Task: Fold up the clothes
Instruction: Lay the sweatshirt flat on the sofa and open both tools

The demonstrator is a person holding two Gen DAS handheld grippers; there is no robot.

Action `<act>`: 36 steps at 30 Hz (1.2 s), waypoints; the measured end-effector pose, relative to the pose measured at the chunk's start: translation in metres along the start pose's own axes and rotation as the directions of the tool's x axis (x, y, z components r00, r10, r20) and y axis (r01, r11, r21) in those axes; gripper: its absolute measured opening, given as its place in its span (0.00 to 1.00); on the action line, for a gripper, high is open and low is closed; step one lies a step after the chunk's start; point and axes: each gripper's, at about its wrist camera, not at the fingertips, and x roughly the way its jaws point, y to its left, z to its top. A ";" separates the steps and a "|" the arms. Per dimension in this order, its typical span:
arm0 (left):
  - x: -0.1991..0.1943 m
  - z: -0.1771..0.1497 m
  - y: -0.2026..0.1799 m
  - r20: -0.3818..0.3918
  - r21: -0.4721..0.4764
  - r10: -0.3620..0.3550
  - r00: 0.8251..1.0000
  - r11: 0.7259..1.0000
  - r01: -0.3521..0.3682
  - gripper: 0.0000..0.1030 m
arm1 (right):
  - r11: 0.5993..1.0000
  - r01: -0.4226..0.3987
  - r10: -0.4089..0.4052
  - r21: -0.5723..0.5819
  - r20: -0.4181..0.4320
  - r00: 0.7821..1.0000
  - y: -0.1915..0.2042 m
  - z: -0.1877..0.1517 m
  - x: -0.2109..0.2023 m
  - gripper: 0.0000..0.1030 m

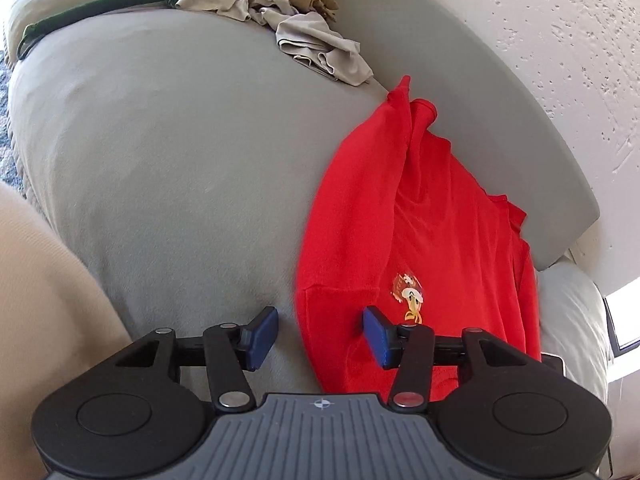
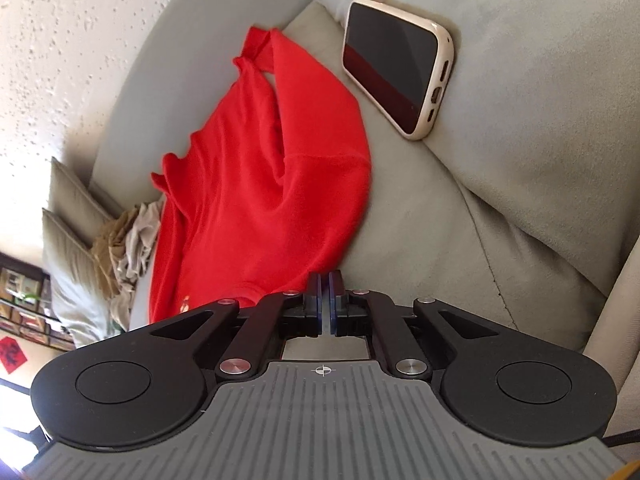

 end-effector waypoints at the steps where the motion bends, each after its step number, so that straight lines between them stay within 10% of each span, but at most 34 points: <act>1: 0.000 0.001 -0.003 0.016 0.020 -0.005 1.000 1.000 0.004 0.43 | 1.000 -0.012 0.012 0.011 0.004 1.000 -0.001 0.000 0.002 0.13; 8: 0.003 -0.005 -0.017 0.050 0.143 0.040 0.998 0.989 -0.046 0.05 | 0.999 -0.044 0.044 -0.004 0.048 0.998 0.005 0.000 0.013 0.31; 10: -0.002 -0.007 -0.018 0.076 0.162 0.073 0.994 0.983 -0.084 0.04 | 0.995 0.030 -0.025 -0.093 0.054 0.998 0.015 -0.003 0.015 0.03; 16: -0.018 -0.013 -0.025 0.101 0.224 0.154 0.983 0.959 -0.174 0.03 | 0.946 0.156 -0.149 -0.286 0.045 0.988 0.038 -0.012 0.007 0.02; 20: -0.015 -0.015 -0.028 0.039 0.271 0.201 0.979 0.941 -0.204 0.19 | 0.930 0.175 -0.187 -0.324 -0.006 0.982 0.044 -0.011 0.005 0.05; 24: -0.034 -0.014 -0.033 0.041 0.250 0.209 0.977 0.945 -0.212 0.38 | 0.945 0.139 -0.159 -0.297 -0.046 0.986 0.045 -0.004 -0.008 0.42; 26: -0.048 -0.013 -0.042 0.058 0.257 0.189 0.980 0.946 -0.197 0.40 | 0.938 0.135 -0.150 -0.320 -0.022 0.988 0.054 0.000 -0.019 0.43; 36: -0.049 0.014 -0.158 -0.003 0.438 -0.155 0.988 0.888 0.140 0.58 | 0.884 0.125 -0.036 -0.450 0.202 0.979 0.138 0.071 -0.087 0.55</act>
